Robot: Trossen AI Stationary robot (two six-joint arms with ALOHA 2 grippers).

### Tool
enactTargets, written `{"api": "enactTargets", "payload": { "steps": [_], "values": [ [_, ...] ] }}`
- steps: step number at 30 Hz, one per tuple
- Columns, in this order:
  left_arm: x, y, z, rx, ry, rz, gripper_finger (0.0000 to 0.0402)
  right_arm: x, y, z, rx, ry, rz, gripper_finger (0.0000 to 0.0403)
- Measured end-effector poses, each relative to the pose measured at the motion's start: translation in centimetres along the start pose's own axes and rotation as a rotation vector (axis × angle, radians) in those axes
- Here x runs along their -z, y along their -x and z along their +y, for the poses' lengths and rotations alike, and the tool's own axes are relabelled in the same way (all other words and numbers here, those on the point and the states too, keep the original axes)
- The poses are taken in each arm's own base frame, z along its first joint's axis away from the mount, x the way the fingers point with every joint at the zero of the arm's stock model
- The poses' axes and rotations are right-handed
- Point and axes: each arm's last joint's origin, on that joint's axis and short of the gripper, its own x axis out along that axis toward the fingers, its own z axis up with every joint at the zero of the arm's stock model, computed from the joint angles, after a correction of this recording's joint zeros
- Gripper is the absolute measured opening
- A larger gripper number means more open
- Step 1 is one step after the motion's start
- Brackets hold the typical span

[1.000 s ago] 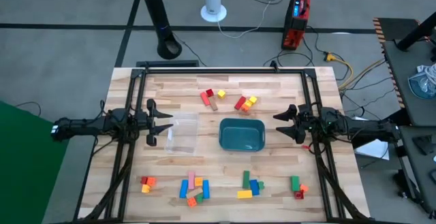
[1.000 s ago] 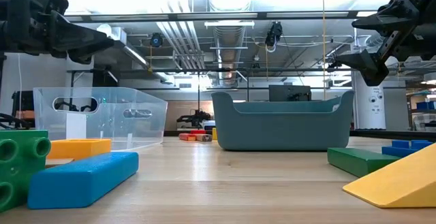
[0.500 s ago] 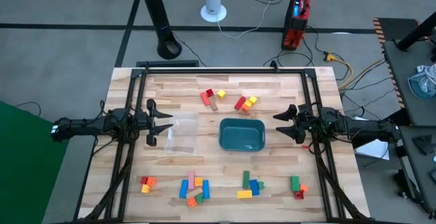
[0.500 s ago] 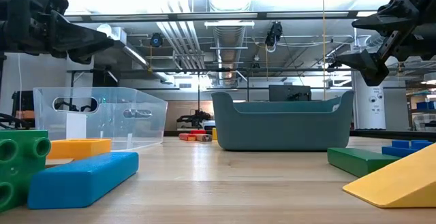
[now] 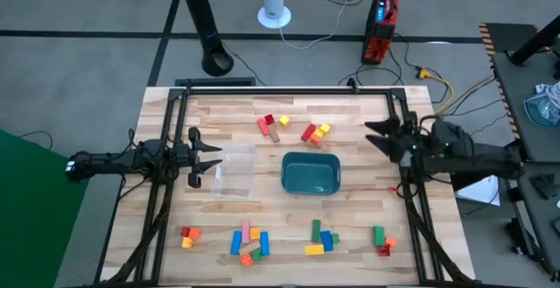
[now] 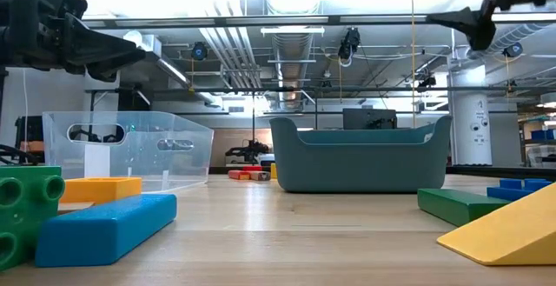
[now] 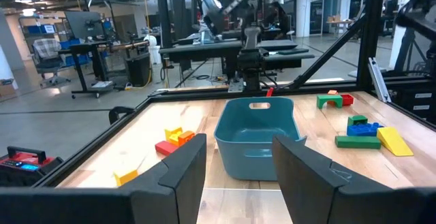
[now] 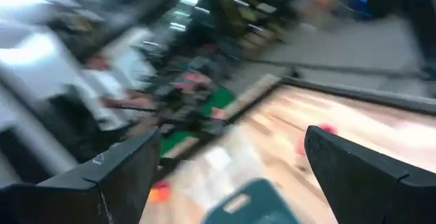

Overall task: Sort blocks by size
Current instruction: Put the right yellow square block into the blue bin

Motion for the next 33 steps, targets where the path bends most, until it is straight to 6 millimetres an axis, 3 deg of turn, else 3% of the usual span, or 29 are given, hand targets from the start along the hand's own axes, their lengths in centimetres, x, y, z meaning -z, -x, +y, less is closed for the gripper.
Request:
{"api": "enactTargets", "payload": {
  "steps": [2, 5, 10, 14, 22, 26, 33],
  "values": [
    [0.0, 0.0, 0.0, 0.0, 0.0, 0.0, 0.0155, -1.3, -0.7, 0.9, 0.099, -0.063, 0.036, 0.035],
    [0.0, 0.0, 0.0, 0.0, 0.0, 0.0, 0.0155, -2.0, -4.1, 2.2, 0.237, -0.116, 0.146, 0.035],
    [0.0, 0.0, 0.0, 0.0, 0.0, 0.0, 0.0155, -4.3, -8.6, 4.9, 0.322, -0.106, 0.209, 0.035],
    [-0.2, 0.0, 0.0, 0.004, 0.057, -0.021, 0.0155, -5.4, -11.7, 5.7, 0.498, -0.144, 0.328, 0.035],
    [-4.6, 1.2, 0.6, 0.097, 0.747, -0.501, 0.0155, -5.8, -15.7, 4.7, 0.88, -0.162, 0.571, 0.035],
    [-5.5, 1.7, 0.8, 0.106, 0.756, -0.612, 0.0155, -6.2, -17.4, 3.3, 0.963, -0.153, 0.603, 0.035],
    [-7.4, 1.9, 1.0, 0.089, 0.728, -0.589, 0.0155, -6.9, -20.0, -0.2, 1.02, -0.075, 0.644, 0.035]
  ]
}}
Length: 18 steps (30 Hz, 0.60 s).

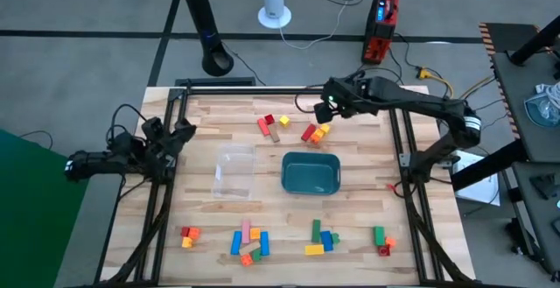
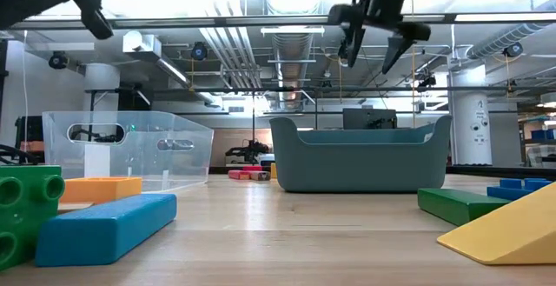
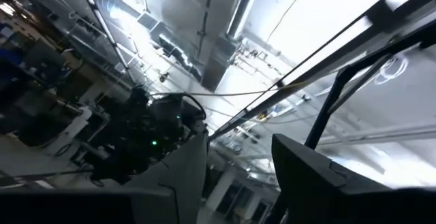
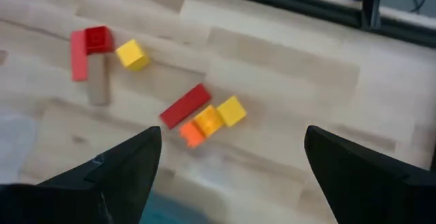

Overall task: Sort blocks by size
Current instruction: Put the right yellow square block into the blue bin

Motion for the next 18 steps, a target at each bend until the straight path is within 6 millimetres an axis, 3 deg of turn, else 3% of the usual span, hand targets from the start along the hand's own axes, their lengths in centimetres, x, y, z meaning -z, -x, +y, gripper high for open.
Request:
{"api": "enactTargets", "payload": {
  "steps": [9, 18],
  "values": [
    [-1.6, -3.6, -1.7, -0.14, -0.059, 0.17, 0.0155, -1.7, -3.8, 0.8, 0.042, 0.079, 0.012, 0.035],
    [-3.4, -7.1, -3.5, -0.257, -0.091, 0.349, 0.0155, -1.7, -6.4, 1.5, 0.082, 0.183, 0.057, 0.035]
  ]
}}
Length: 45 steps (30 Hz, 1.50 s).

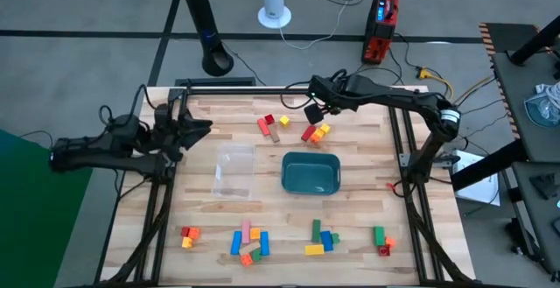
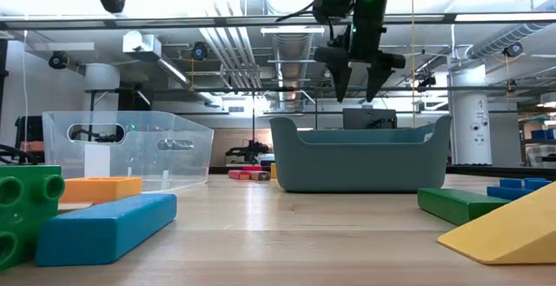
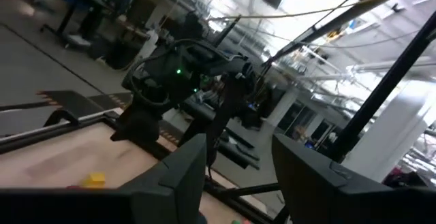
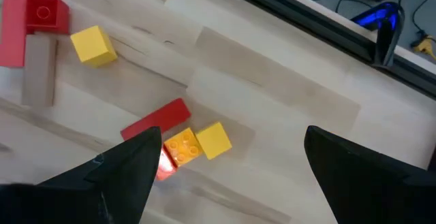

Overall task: Sort blocks by size
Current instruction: Put the right yellow square block into the blue bin

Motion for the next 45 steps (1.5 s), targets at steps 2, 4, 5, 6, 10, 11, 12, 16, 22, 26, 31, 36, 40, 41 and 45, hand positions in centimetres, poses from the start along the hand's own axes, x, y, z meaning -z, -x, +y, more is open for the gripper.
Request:
{"api": "enactTargets", "payload": {
  "steps": [2, 4, 5, 6, 10, 11, 12, 16, 22, 26, 31, 36, 40, 41, 45],
  "values": [
    [-0.7, 0.0, -0.5, -0.005, -0.005, 0.009, 0.0155, -0.1, -0.4, 0.2, 0.002, 0.001, 0.002, 0.035],
    [-1.3, 0.0, -0.8, -0.016, -0.011, 0.026, 0.0155, -0.3, -0.8, 0.0, 0.009, -0.013, 0.004, 0.035],
    [-1.6, 0.1, -1.0, -0.022, -0.014, 0.035, 0.0155, -0.4, -0.9, -0.1, 0.013, -0.021, 0.006, 0.035],
    [-1.9, 0.1, -1.2, -0.029, -0.016, 0.046, 0.0155, -0.5, -1.0, -0.2, 0.018, -0.026, 0.007, 0.035],
    [-3.1, 0.1, -2.0, -0.031, -0.016, 0.05, 0.0155, -0.9, -1.2, -0.7, 0.017, -0.063, 0.0, 0.035],
    [-3.4, 0.0, -2.1, -0.029, -0.013, 0.046, 0.0155, -1.1, -1.3, -0.8, 0.007, -0.101, 0.002, 0.035],
    [-3.7, 0.0, -2.3, -0.027, -0.012, 0.043, 0.0155, -1.2, -1.4, -1.0, -0.006, -0.141, 0.017, 0.035],
    [-4.7, -0.3, -3.1, -0.029, -0.033, 0.048, 0.0155, -1.9, -2.5, -2.3, -0.071, -0.298, 0.13, 0.0348],
    [-5.5, -0.8, -3.7, -0.059, -0.08, 0.077, 0.0155, -2.3, -5.3, -2.7, -0.063, -0.369, 0.239, 0.033],
    [-5.6, -1.1, -3.4, -0.186, -0.061, 0.077, 0.0155, -1.9, -7.5, -2.0, -0.064, -0.371, 0.326, 0.0314],
    [-5.5, -0.9, -3.2, -0.243, -0.062, 0.134, 0.0155, -1.1, -9.3, -1.1, -0.037, -0.379, 0.404, 0.0303],
    [-5.4, -0.6, -3.1, -0.263, -0.074, 0.149, 0.0155, -1.2, -9.6, -1.3, -0.035, -0.391, 0.412, 0.0305],
    [-5.4, -0.4, -2.9, -0.305, -0.086, 0.139, 0.0155, -1.3, -9.9, -1.8, -0.024, -0.412, 0.418, 0.0308],
    [-5.4, -0.4, -2.9, -0.311, -0.088, 0.138, 0.0155, -1.1, -10.0, -1.8, -0.019, -0.416, 0.422, 0.0308],
    [-5.4, -0.1, -2.8, -0.325, -0.091, 0.131, 0.0155, -0.5, -10.7, -2.2, 0.008, -0.429, 0.443, 0.0299]
  ]
}}
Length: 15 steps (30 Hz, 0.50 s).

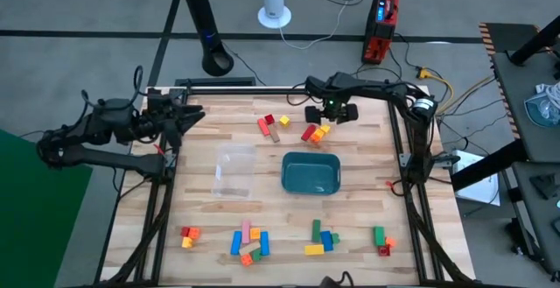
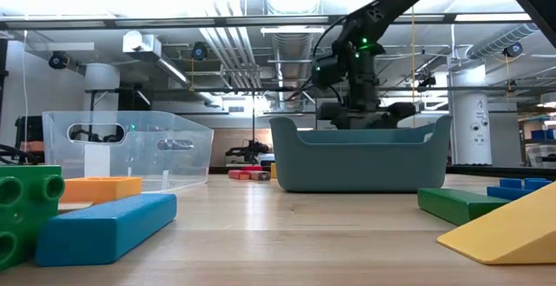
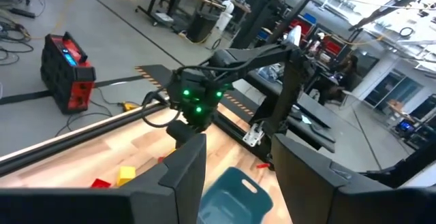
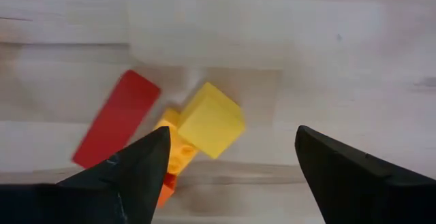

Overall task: Sort blocks by size
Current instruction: Put the right yellow square block into the blue bin

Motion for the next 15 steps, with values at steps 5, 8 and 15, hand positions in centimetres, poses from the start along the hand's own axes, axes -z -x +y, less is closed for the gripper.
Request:
{"api": "enactTargets", "payload": {
  "steps": [5, 8, 15],
  "values": [
    [0.0, 0.2, 0.1, -0.005, -0.002, 0.001, 0.0155, 0.3, -1.1, -0.5, 0.019, -0.024, 0.009, 0.0287],
    [0.0, 0.2, 0.1, -0.004, -0.001, -0.002, 0.0155, 0.2, -1.5, -0.4, -0.003, -0.038, -0.005, 0.0283],
    [0.0, 0.2, 0.2, -0.024, -0.001, -0.012, 0.0155, -0.1, -2.1, -0.2, -0.036, -0.038, -0.062, 0.029]
  ]
}}
